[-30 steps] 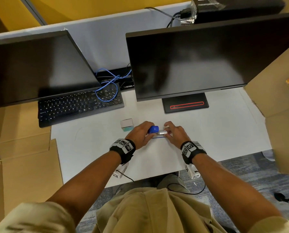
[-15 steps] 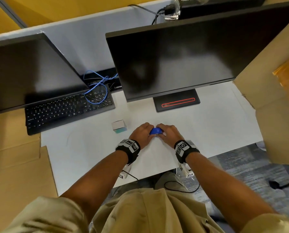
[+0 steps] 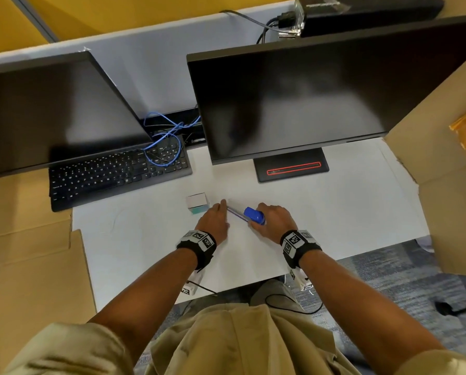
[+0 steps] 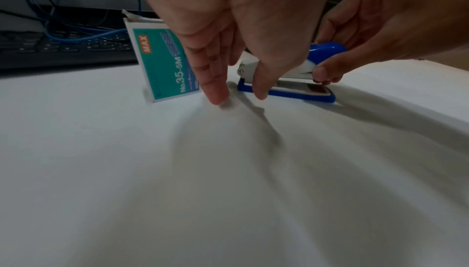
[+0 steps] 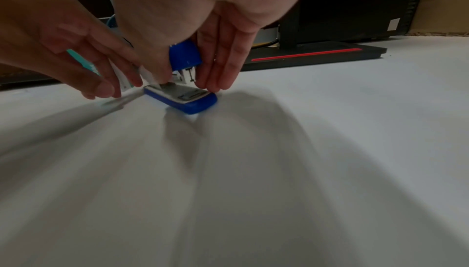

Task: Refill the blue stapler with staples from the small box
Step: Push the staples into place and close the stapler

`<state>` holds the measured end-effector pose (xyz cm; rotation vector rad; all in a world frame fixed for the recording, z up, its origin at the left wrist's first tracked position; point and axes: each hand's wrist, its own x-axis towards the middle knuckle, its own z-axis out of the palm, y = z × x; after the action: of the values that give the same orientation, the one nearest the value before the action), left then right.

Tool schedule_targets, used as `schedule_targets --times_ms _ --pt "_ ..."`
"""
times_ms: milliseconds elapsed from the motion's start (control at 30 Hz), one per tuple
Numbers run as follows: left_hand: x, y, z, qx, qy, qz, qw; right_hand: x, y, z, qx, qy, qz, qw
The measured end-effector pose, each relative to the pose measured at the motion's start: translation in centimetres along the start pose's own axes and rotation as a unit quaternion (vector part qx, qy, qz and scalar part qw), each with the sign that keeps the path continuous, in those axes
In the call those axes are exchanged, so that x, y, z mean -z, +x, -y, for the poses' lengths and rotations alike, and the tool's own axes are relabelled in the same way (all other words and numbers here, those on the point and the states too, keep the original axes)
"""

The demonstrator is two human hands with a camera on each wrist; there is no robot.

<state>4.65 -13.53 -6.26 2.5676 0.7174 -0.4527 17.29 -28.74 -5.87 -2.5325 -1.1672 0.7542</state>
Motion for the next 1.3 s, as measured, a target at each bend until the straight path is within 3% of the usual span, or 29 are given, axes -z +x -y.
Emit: schedule_targets --times_ms 200,500,633,767,867,1000,1100,1300 --pt "0.2 -0.5 -0.6 0.012 -0.041 0.031 0.999 -0.6 -0.2 1.3 0.027 0.008 -0.048 0.998" --pt "1.1 -1.3 -0.5 -0.009 -0.062 -0.004 0.998 -0.9 0.7 2.4 0.021 0.016 -0.02 0.999" --pt "1.8 -2.0 0.0 -0.027 -0.058 -0.044 0.997 -0.6 1.2 2.9 0.006 0.023 -0.006 1.0" --pt "3.2 -2.7 0.8 -0.073 0.017 -0.139 0.988 -0.1 1.3 2.9 0.008 0.024 -0.007 1.0" --pt "4.3 -2.4 2.3 -0.017 0.087 -0.169 0.982 0.2 1.3 2.9 0.013 0.019 -0.004 1.0" --pt "5.1 -1.7 4.4 0.057 0.063 -0.107 0.991 0.5 1.3 3.1 0.002 0.017 0.003 1.0" --pt "5.3 -1.5 4.5 0.058 0.035 -0.068 0.995 0.8 1.2 3.4 -0.003 -0.018 0.008 1.0" --pt "4.9 -1.5 3.2 0.057 0.024 -0.055 0.997 1.7 1.0 4.3 0.016 -0.075 -0.035 0.996"
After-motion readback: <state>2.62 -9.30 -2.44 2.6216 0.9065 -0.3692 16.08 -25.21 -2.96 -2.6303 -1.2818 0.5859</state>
